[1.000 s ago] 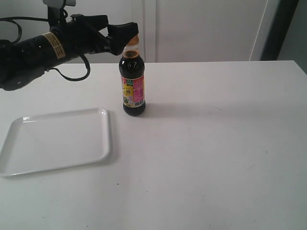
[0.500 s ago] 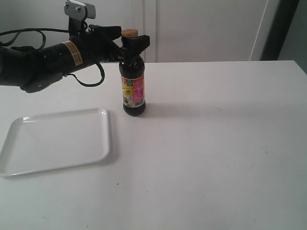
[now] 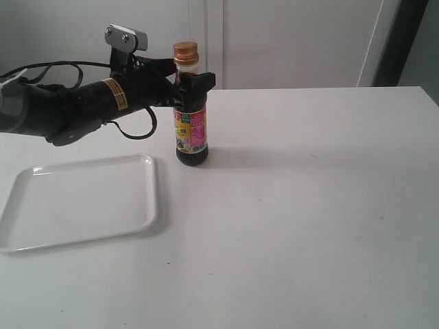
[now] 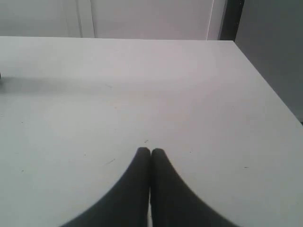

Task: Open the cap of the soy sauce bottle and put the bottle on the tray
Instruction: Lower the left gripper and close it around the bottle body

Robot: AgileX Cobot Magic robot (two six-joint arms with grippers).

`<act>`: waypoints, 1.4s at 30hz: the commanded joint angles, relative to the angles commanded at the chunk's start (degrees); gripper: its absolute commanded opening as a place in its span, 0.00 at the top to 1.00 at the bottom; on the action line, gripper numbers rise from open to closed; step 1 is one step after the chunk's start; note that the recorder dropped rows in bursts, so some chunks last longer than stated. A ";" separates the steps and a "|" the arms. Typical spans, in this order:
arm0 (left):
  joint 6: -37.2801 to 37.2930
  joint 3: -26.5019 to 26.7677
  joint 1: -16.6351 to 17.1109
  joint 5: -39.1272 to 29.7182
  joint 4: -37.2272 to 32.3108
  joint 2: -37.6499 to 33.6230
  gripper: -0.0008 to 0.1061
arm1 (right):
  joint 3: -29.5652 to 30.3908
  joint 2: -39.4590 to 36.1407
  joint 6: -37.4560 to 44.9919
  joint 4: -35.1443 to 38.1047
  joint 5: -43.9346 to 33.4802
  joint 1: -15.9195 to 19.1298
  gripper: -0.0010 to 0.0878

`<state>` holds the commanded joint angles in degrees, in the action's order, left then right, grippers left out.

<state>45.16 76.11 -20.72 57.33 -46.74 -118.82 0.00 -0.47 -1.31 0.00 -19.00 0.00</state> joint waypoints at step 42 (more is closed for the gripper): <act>-7.97 0.63 -1.66 -2.11 5.96 -4.86 0.01 | 0.00 0.00 -1.09 0.00 -0.11 0.00 0.99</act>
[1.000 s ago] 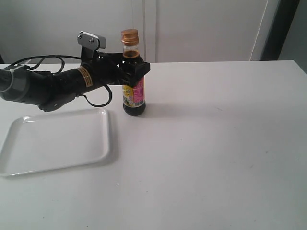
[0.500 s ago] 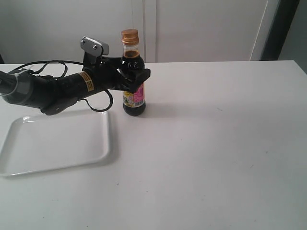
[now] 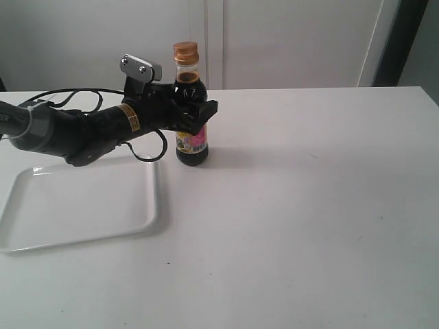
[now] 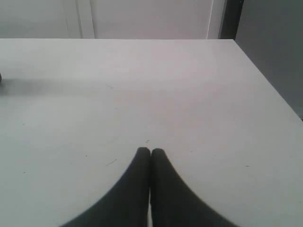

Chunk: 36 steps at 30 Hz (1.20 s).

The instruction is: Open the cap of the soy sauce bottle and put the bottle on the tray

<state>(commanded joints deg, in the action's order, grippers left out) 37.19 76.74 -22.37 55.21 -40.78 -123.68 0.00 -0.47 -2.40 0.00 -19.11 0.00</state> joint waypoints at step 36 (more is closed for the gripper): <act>0.02 0.00 0.00 0.52 -0.81 -2.00 0.99 | 0.00 0.00 0.00 0.00 0.00 0.00 0.99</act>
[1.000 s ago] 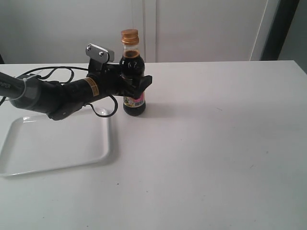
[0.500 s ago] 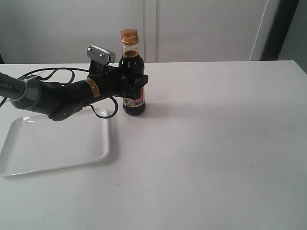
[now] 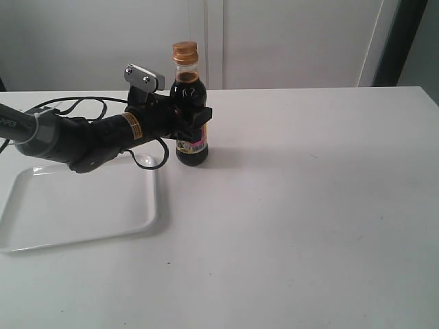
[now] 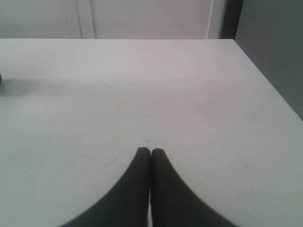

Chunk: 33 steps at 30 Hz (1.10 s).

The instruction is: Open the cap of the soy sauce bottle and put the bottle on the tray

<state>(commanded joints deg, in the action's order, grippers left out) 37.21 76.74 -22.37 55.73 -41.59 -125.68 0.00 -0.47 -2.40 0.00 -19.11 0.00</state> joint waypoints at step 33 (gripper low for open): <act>0.00 0.00 0.00 -0.31 -0.23 0.00 0.99 | -23.56 -33.91 -24.59 -19.01 38.78 0.00 0.99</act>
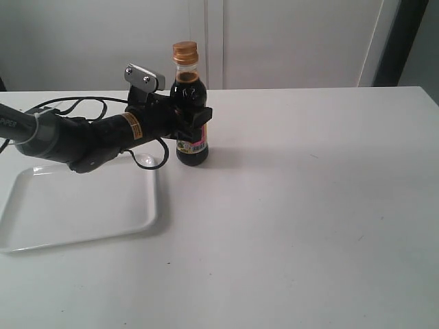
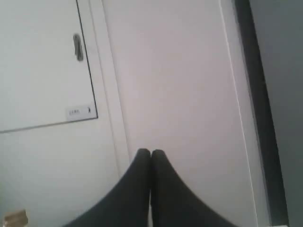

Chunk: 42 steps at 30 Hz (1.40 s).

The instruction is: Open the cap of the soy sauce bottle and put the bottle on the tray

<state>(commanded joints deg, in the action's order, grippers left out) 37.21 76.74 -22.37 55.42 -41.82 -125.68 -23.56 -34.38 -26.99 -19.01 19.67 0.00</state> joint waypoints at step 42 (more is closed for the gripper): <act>-0.14 0.00 0.00 -0.21 -3.67 0.00 0.99 | -45.12 -67.57 -68.45 -69.60 44.70 -2.39 0.99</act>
<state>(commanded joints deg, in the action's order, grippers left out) 37.07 76.74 -22.37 55.21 -45.49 -125.68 -68.68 -101.95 -95.44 -88.61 64.37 -2.39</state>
